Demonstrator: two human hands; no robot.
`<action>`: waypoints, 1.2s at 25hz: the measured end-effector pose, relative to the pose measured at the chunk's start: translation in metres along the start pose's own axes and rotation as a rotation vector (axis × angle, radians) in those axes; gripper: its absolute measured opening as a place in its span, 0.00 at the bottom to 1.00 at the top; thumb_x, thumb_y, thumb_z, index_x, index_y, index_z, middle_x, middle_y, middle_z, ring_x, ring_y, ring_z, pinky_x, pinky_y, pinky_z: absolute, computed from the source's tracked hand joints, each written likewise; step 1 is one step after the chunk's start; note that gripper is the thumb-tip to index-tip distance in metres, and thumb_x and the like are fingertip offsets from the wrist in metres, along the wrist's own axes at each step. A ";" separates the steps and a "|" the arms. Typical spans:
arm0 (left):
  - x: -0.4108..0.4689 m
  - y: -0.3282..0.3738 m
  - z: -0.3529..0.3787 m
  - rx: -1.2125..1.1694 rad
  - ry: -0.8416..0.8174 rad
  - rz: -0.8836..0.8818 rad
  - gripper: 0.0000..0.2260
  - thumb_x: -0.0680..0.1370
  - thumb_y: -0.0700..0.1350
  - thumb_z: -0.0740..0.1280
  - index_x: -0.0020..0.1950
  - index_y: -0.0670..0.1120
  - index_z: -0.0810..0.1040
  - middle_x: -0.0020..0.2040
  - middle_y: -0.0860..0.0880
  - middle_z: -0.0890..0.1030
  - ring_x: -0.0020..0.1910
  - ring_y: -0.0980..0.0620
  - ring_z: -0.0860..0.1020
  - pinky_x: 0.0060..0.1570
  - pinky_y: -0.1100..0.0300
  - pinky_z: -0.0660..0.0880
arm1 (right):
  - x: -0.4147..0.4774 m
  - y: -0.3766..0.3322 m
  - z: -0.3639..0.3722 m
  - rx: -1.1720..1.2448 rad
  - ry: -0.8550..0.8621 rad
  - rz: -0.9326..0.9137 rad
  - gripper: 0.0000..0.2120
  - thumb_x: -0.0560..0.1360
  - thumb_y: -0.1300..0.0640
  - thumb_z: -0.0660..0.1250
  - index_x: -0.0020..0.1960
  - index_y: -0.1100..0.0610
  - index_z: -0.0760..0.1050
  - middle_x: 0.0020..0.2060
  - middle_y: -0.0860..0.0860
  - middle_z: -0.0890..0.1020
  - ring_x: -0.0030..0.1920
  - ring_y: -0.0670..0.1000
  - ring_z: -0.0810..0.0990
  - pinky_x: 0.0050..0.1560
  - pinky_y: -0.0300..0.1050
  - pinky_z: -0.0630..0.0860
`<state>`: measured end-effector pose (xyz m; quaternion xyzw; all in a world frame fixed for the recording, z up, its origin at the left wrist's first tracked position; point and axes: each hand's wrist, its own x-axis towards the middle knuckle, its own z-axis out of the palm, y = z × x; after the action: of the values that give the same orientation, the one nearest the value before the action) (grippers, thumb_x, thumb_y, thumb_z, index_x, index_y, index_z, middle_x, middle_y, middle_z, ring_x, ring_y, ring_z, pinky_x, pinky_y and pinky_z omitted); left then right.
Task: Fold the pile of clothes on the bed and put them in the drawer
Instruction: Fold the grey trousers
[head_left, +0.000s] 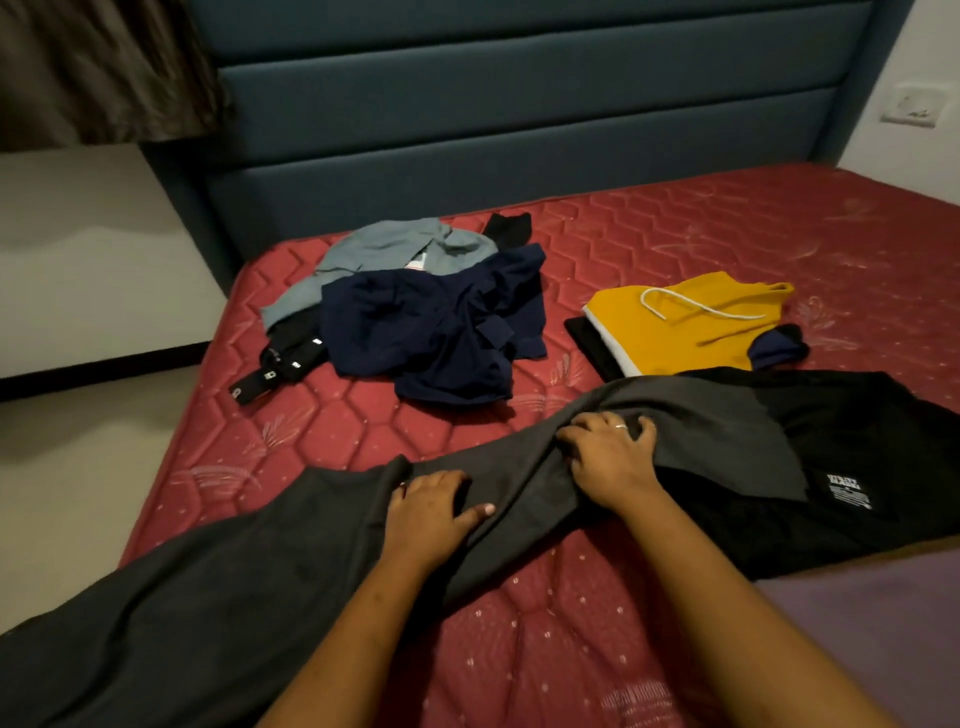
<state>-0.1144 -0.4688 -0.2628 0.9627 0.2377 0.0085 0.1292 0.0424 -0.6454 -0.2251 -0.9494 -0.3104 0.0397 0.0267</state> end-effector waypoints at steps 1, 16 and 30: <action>-0.009 -0.011 -0.003 0.026 0.016 0.006 0.31 0.70 0.71 0.53 0.67 0.56 0.70 0.67 0.56 0.72 0.68 0.53 0.68 0.69 0.51 0.59 | -0.003 -0.012 0.000 -0.003 -0.091 -0.017 0.21 0.77 0.51 0.60 0.69 0.40 0.67 0.69 0.46 0.69 0.70 0.51 0.65 0.69 0.66 0.50; -0.159 -0.238 -0.071 0.104 0.145 -0.488 0.25 0.79 0.61 0.59 0.75 0.56 0.63 0.76 0.53 0.61 0.75 0.51 0.57 0.70 0.36 0.49 | -0.073 -0.262 0.024 0.050 -0.181 -0.451 0.16 0.79 0.48 0.57 0.66 0.47 0.70 0.64 0.51 0.72 0.66 0.56 0.69 0.64 0.56 0.66; -0.127 -0.294 -0.071 0.038 0.571 -0.314 0.12 0.79 0.54 0.62 0.48 0.45 0.74 0.44 0.47 0.78 0.44 0.42 0.76 0.42 0.50 0.67 | 0.039 -0.248 0.023 0.223 0.093 -0.355 0.08 0.75 0.62 0.65 0.54 0.57 0.78 0.55 0.57 0.79 0.56 0.58 0.75 0.54 0.49 0.70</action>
<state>-0.3664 -0.2586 -0.2631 0.8753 0.4098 0.2536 0.0392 -0.0741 -0.4225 -0.2318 -0.8718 -0.4649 0.0245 0.1523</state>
